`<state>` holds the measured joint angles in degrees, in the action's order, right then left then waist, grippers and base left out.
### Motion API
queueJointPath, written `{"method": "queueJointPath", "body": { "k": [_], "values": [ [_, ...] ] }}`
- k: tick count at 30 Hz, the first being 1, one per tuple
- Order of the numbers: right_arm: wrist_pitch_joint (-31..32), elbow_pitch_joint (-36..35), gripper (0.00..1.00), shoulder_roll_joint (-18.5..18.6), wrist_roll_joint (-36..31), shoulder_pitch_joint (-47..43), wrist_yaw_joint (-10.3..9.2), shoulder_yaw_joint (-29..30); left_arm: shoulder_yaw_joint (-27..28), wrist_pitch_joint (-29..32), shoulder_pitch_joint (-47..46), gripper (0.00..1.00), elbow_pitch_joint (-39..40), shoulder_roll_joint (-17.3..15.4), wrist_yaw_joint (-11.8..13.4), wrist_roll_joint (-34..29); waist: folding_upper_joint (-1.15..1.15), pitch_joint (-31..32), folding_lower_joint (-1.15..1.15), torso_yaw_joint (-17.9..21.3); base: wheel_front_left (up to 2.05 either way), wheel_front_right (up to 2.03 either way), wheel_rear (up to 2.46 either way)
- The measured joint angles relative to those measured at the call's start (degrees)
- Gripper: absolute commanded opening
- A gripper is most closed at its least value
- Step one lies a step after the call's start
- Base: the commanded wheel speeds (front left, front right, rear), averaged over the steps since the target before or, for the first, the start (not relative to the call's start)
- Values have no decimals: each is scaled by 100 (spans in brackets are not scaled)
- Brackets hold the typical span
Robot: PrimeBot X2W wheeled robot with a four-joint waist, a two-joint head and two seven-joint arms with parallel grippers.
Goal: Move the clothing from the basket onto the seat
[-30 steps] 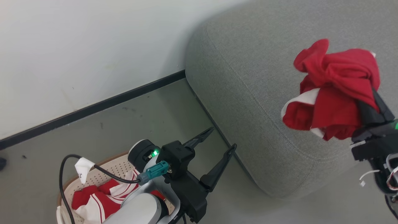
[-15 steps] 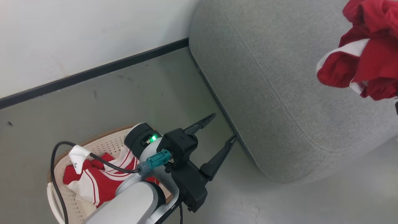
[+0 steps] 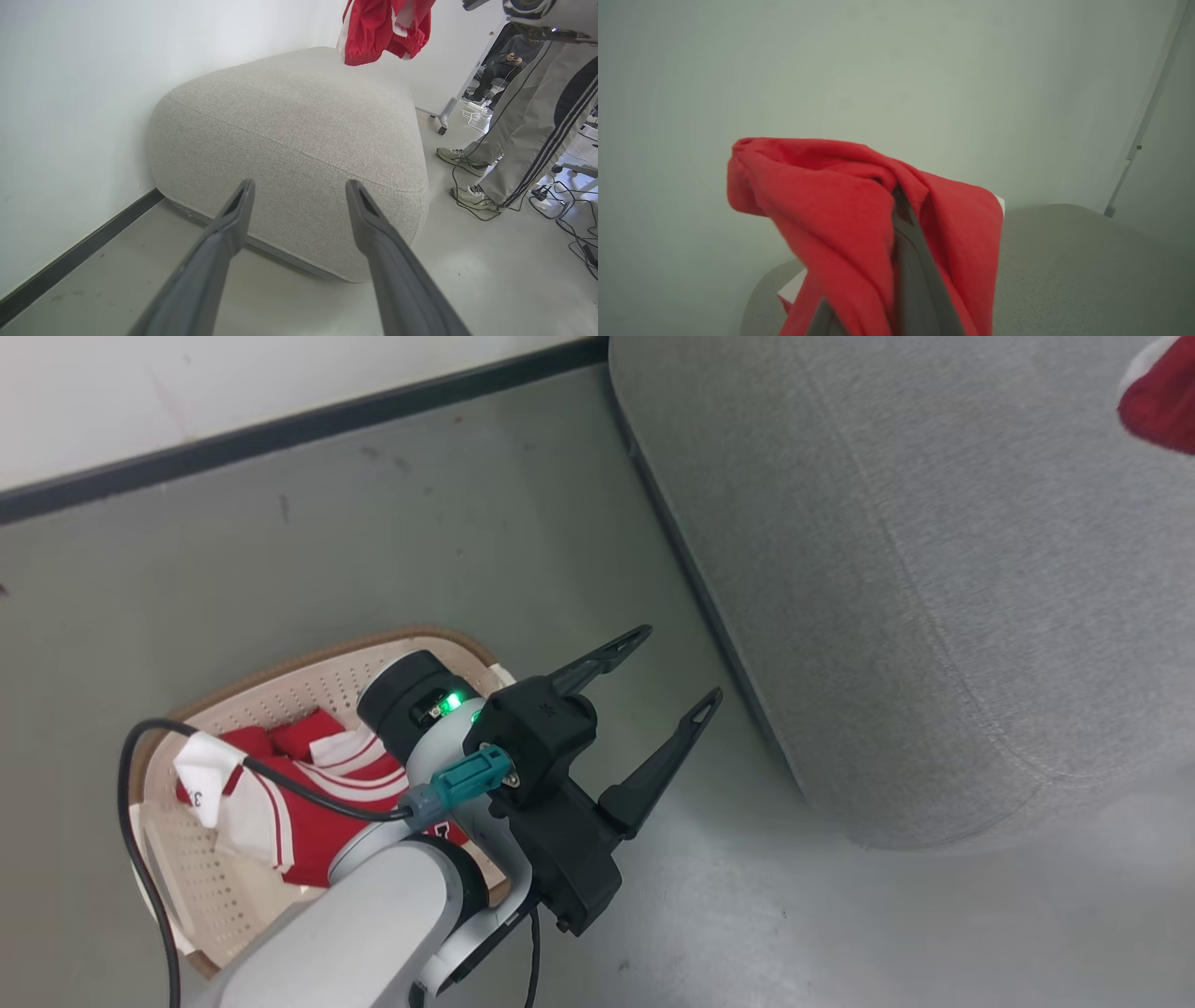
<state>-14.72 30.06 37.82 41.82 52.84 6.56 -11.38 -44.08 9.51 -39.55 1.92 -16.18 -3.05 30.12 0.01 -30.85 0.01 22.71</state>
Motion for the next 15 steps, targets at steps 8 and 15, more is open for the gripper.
{"method": "queueJointPath", "body": {
  "k": [8,15],
  "values": [
    [0,164,0,60,0,404,10,271,87,49,-106,100,34,-116,1,-48,0,-376,0,-135,0,0,0],
    [0,444,0,69,-68,547,51,330,103,98,-153,100,83,-148,1,-114,0,-602,-1,-168,0,0,0]
  ]
}}
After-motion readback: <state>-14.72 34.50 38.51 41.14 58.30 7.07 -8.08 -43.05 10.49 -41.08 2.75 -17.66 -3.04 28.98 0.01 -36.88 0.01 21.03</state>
